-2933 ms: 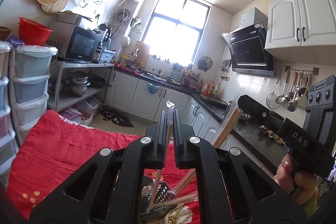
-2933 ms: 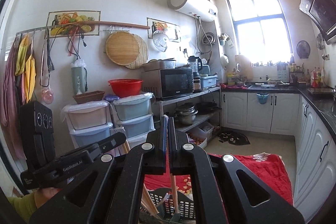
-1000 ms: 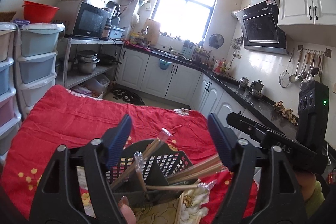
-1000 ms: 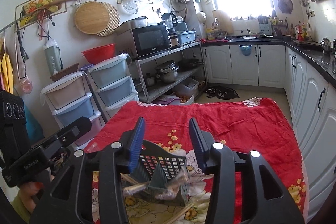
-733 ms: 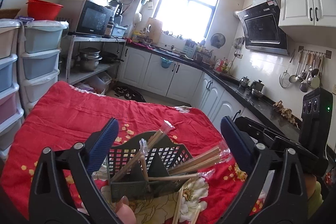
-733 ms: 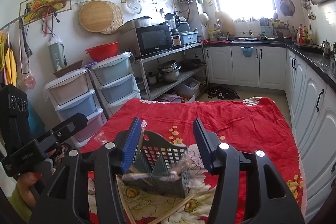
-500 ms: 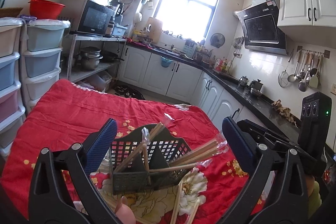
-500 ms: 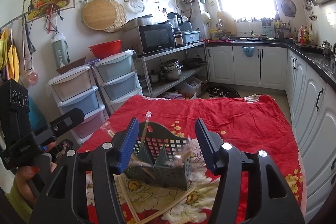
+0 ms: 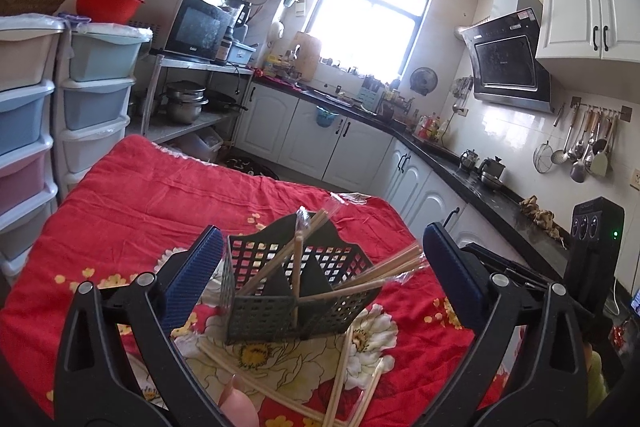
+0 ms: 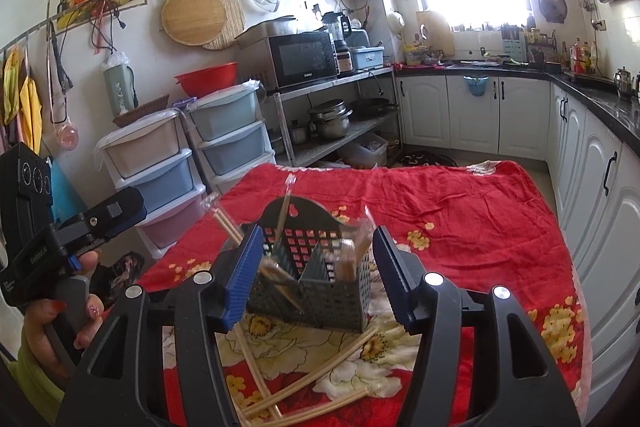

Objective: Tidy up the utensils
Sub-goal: 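Raise both open tools away from the caddy, then lower both open tools toward the remaining chopsticks on the cloth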

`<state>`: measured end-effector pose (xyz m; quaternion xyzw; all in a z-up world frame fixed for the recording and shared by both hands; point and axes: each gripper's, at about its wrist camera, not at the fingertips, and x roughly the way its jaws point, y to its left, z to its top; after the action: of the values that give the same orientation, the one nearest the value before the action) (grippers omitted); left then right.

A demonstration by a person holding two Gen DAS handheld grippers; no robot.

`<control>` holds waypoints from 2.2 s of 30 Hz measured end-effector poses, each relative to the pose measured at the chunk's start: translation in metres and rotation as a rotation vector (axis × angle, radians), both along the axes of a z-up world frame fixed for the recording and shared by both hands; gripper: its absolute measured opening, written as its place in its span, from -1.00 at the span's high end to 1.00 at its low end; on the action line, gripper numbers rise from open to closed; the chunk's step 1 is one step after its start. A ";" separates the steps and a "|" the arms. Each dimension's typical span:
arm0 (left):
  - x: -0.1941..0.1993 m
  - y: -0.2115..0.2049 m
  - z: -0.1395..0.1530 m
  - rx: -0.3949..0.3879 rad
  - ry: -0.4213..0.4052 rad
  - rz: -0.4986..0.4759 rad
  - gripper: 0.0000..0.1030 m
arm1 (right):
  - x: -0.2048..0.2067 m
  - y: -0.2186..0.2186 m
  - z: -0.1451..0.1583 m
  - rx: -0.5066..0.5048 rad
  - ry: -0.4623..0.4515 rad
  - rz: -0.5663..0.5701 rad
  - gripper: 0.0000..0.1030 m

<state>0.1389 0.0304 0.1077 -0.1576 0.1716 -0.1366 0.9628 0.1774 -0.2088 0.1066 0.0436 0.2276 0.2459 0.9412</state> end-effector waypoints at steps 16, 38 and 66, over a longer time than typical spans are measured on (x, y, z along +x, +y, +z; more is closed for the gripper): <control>-0.006 0.014 -0.028 -0.005 0.072 0.043 -0.79 | -0.006 0.011 -0.028 -0.037 0.063 0.030 -0.06; 0.002 0.022 -0.076 0.031 0.208 0.092 -0.79 | -0.008 0.014 -0.080 -0.094 0.192 0.022 -0.06; 0.033 0.016 -0.137 0.041 0.415 0.062 -0.79 | 0.000 -0.006 -0.137 -0.119 0.357 -0.067 -0.07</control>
<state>0.1722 0.0463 -0.0295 -0.1678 0.3642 -0.0679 0.9135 0.1772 -0.2147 -0.0300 0.0386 0.4037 0.1888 0.8944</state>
